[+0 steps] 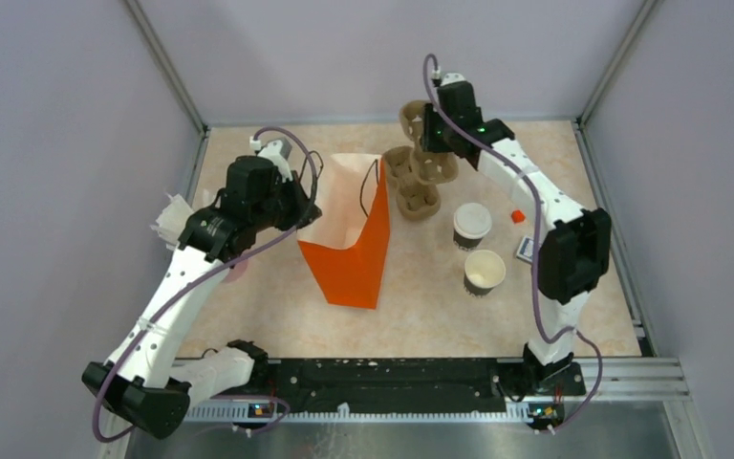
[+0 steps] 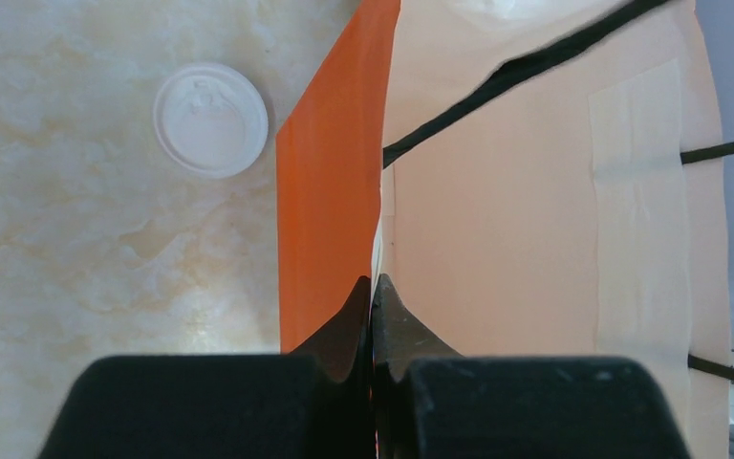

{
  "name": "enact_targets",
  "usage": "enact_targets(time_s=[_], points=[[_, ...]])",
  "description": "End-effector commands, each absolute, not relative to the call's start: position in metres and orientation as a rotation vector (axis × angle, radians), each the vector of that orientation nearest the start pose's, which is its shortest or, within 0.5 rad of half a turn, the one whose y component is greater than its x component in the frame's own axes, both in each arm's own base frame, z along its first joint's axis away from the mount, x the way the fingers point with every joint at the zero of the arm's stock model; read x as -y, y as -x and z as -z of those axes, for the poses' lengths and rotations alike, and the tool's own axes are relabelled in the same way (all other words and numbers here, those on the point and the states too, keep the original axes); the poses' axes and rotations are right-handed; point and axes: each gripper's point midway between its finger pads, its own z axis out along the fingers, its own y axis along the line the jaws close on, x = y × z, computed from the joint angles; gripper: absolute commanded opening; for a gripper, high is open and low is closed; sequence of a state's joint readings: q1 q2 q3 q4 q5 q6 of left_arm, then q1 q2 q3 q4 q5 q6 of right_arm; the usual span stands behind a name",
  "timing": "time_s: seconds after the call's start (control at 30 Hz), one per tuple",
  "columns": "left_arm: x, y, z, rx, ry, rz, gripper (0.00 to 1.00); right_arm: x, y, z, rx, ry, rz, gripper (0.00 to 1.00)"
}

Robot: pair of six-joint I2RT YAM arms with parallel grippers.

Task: Pack the takeout coffee

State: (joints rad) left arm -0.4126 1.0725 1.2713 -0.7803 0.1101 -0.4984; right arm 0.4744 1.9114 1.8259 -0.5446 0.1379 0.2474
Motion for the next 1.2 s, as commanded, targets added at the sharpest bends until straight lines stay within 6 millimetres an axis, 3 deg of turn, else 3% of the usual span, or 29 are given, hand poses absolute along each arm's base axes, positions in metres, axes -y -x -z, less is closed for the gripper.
enact_targets(time_s=[0.0,0.2,0.4,0.53,0.7,0.87,1.03,1.17], points=[[0.174,-0.28,-0.287,-2.182,0.13,0.745,0.0,-0.177,-0.472,-0.302,-2.044,0.004,-0.226,0.33],[0.183,-0.282,-0.271,-2.211,0.234,0.732,0.0,-0.144,-0.445,-0.332,-1.977,-0.007,-0.164,0.33],[0.2,-0.273,-0.252,-2.173,0.329,0.747,0.02,-0.137,-0.43,-0.348,-1.949,0.018,-0.164,0.33],[0.207,-0.268,-0.253,-2.14,0.389,0.812,0.04,-0.137,-0.427,-0.361,-1.929,0.018,-0.185,0.33],[0.218,-0.263,-0.25,-2.163,0.379,0.885,0.38,-0.138,-0.422,-0.377,-1.908,-0.004,-0.217,0.33],[0.212,-0.259,-0.282,-2.086,0.306,0.893,0.69,-0.142,-0.41,-0.4,-1.892,-0.049,-0.297,0.33],[0.211,-0.252,-0.309,-2.036,0.175,0.893,0.9,-0.164,-0.384,-0.437,-1.851,-0.05,-0.387,0.33],[0.211,-0.245,-0.334,-1.978,0.021,0.886,0.97,-0.19,-0.361,-0.461,-1.829,-0.038,-0.494,0.33]])
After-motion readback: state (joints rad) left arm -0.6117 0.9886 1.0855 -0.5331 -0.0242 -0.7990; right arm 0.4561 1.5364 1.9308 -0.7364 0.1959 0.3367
